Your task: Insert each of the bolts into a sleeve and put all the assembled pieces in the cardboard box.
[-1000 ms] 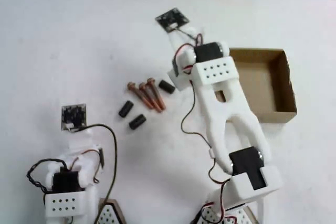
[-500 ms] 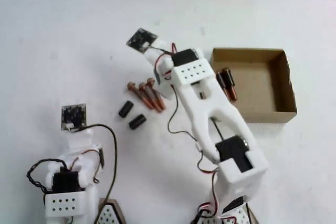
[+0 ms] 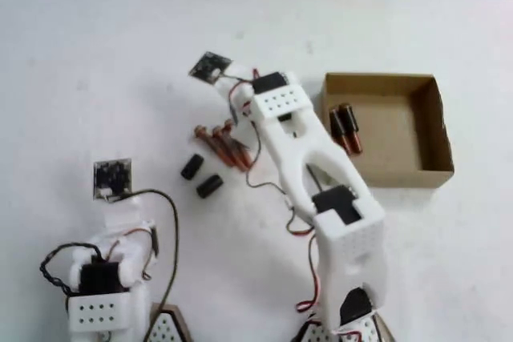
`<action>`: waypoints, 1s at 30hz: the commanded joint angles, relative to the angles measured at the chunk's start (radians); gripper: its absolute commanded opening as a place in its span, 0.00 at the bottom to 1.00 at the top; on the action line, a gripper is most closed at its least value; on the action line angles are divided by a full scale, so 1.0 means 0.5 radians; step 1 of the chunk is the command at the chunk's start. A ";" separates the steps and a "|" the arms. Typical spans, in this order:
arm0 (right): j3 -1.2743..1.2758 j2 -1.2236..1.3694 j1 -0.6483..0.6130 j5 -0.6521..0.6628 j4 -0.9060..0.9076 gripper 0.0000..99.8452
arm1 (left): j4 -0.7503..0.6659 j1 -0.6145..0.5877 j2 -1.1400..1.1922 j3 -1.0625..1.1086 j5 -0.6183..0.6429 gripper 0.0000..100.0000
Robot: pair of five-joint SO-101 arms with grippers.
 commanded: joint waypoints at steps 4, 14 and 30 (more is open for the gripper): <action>-0.153 0.063 -0.026 0.068 -0.020 0.18 | 0.018 -0.029 -0.017 -0.046 -0.018 0.02; -0.193 0.195 -0.020 0.071 -0.029 0.18 | 0.018 -0.029 -0.017 -0.046 -0.018 0.02; -0.476 0.440 -0.011 0.071 -0.017 0.03 | 0.018 -0.029 -0.017 -0.046 -0.018 0.02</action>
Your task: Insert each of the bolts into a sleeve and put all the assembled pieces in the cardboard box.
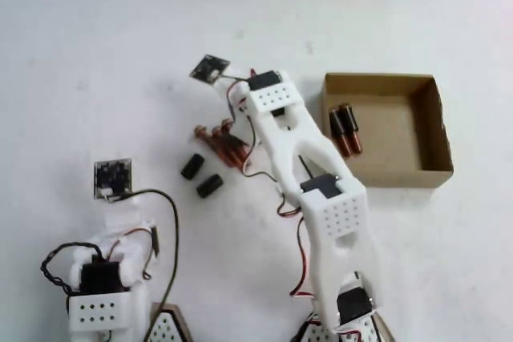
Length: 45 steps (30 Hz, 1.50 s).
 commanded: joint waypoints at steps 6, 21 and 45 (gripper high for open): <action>-0.144 -0.066 -0.008 0.021 0.186 0.02 | 0.018 -0.029 -0.017 -0.046 -0.018 0.02; -0.626 -0.781 0.158 0.018 1.008 0.02 | 0.018 -0.029 -0.017 -0.046 -0.018 0.02; 0.902 -2.975 0.219 0.018 0.753 0.02 | 0.018 -0.029 -0.017 -0.046 -0.018 0.02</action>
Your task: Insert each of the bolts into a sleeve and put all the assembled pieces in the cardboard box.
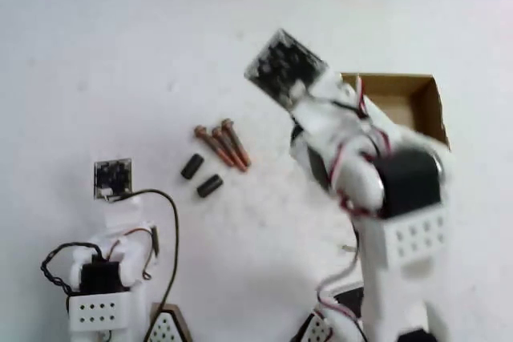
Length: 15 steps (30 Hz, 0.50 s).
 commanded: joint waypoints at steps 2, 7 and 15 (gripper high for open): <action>0.436 -0.508 0.023 0.018 -0.226 0.02 | 0.018 -0.029 -0.017 -0.046 -0.018 0.02; 0.927 -0.898 0.250 0.018 -0.520 0.02 | 0.018 -0.029 -0.017 -0.046 -0.018 0.02; 1.596 -1.324 0.557 -0.034 -0.839 0.02 | 0.018 -0.029 -0.017 -0.046 -0.018 0.02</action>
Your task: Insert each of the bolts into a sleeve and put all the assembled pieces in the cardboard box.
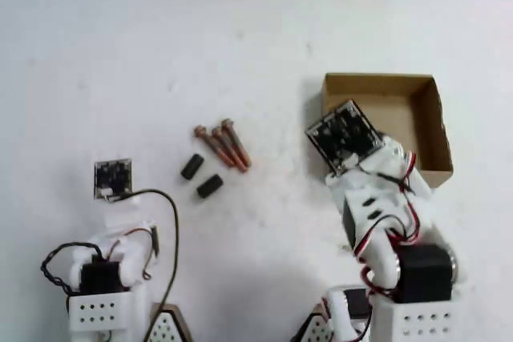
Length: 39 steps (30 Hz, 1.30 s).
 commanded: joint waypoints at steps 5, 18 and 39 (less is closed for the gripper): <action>0.433 -0.400 0.060 -0.298 -0.210 0.02 | 0.018 -0.029 -0.017 -0.046 -0.018 0.02; 1.065 -0.996 0.057 -0.350 -0.431 0.02 | 0.018 -0.029 -0.017 -0.046 -0.018 0.02; 1.731 -1.232 0.057 -0.776 -0.812 0.02 | 0.132 -0.017 -0.014 -0.301 -0.018 0.02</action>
